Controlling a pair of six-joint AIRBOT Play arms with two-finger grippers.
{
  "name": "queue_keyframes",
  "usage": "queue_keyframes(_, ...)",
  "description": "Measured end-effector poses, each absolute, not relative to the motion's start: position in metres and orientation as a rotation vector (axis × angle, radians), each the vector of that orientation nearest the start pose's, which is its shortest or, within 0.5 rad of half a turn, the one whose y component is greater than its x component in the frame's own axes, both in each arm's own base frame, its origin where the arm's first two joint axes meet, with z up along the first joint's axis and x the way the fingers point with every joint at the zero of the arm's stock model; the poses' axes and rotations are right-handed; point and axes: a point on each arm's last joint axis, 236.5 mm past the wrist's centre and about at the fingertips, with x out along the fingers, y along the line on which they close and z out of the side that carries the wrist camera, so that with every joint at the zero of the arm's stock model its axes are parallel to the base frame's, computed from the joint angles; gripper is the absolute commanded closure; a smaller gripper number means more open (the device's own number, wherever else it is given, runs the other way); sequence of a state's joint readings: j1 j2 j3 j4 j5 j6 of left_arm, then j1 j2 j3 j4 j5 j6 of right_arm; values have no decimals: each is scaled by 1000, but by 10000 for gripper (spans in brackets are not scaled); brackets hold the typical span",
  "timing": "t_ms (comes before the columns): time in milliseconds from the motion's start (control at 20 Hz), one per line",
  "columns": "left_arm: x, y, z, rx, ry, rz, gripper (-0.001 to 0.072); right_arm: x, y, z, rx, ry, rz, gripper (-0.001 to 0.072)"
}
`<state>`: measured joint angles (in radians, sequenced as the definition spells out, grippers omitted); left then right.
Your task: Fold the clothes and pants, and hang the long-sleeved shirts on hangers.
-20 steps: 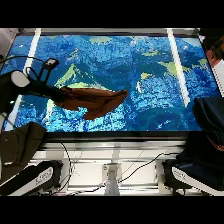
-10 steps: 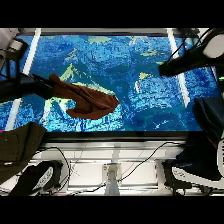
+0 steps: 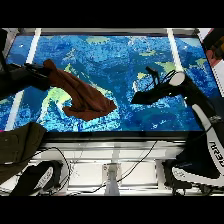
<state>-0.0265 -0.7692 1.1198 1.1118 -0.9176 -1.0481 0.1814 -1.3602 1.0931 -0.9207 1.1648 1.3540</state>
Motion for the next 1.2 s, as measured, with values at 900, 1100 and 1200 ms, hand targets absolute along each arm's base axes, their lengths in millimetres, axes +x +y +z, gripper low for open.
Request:
queue_keyframes(900, 356, -93, 241, 128, 449, -429, 679, 376, 269, -97, 511, 1465, 521, 230)
queue_keyframes(1100, 356, -93, 241, 128, 449, -429, 679, 370, 272, -105, 527, 1517, 527, 230)
queue_keyframes(1200, 356, -93, 241, 128, 449, -429, 679, 367, 275, -108, 538, 1538, 531, 234)
